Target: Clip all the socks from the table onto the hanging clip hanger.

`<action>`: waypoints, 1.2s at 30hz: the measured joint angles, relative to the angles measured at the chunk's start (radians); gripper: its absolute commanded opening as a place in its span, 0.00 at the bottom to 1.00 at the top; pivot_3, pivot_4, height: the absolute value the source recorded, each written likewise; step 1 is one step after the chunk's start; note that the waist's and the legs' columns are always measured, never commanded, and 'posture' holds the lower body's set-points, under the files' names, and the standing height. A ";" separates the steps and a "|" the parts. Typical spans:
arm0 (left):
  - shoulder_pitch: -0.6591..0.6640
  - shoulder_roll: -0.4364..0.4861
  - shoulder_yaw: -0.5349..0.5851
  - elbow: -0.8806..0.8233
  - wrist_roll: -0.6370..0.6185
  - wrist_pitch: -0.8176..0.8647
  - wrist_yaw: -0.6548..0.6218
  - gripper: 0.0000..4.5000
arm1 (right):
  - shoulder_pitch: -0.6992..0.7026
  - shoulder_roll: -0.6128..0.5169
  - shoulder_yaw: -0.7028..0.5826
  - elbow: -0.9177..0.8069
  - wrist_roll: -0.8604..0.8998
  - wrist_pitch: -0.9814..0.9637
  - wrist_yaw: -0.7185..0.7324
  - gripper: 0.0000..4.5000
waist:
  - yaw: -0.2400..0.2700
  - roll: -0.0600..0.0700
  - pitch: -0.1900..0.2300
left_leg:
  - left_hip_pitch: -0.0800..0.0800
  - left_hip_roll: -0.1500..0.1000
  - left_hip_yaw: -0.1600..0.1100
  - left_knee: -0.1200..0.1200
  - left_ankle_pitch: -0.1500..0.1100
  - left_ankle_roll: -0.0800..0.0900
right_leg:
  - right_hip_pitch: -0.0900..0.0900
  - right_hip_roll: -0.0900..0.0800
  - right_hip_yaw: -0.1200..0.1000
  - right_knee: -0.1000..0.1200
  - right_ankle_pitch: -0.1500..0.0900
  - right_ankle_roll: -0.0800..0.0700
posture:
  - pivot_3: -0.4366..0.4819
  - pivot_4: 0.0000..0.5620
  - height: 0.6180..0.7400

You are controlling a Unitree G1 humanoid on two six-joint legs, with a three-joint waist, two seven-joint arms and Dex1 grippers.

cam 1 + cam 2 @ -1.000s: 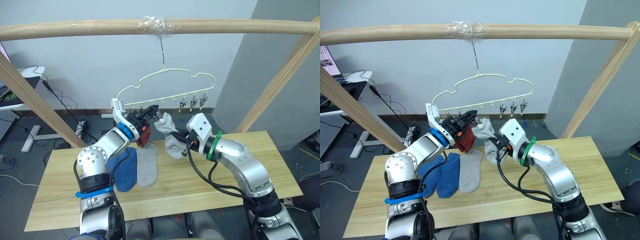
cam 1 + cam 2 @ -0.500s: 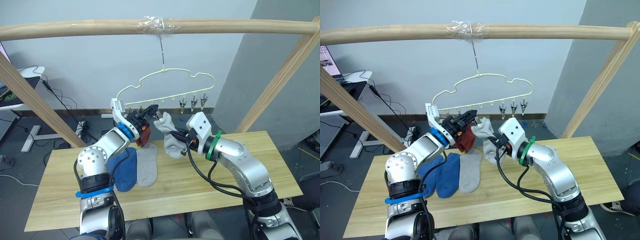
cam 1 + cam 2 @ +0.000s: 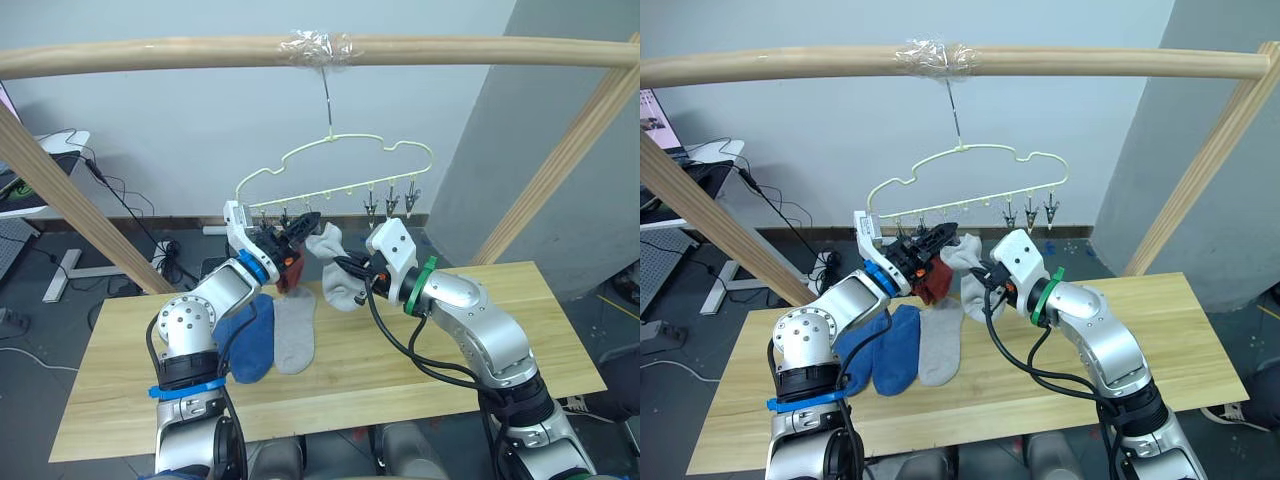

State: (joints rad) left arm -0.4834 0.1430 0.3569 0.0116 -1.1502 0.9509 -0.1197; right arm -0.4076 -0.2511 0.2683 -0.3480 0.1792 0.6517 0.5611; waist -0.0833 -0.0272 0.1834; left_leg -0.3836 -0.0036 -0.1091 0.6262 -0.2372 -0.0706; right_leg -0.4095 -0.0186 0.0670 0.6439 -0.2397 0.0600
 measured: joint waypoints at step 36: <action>0.396 0.443 -0.280 -0.458 0.472 -0.379 -0.494 1.00 | 0.078 0.061 -0.115 0.230 -0.041 -0.228 -0.123 0.96 | 0.032 0.001 0.001 | -0.002 0.001 0.001 -0.003 0.000 0.000 | -0.004 -0.001 0.000 0.001 -0.002 -0.004 | 0.50 0.23 1.00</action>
State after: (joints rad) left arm -0.0870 0.5864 0.0767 -0.4459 -0.6783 0.5720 -0.6135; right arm -0.3300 -0.1905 0.1530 -0.1177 0.1378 0.4237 0.4384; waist -0.0511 -0.0259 0.1844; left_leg -0.3853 -0.0026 -0.1084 0.6233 -0.2373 -0.0705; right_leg -0.4135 -0.0192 0.0667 0.6453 -0.2417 0.0565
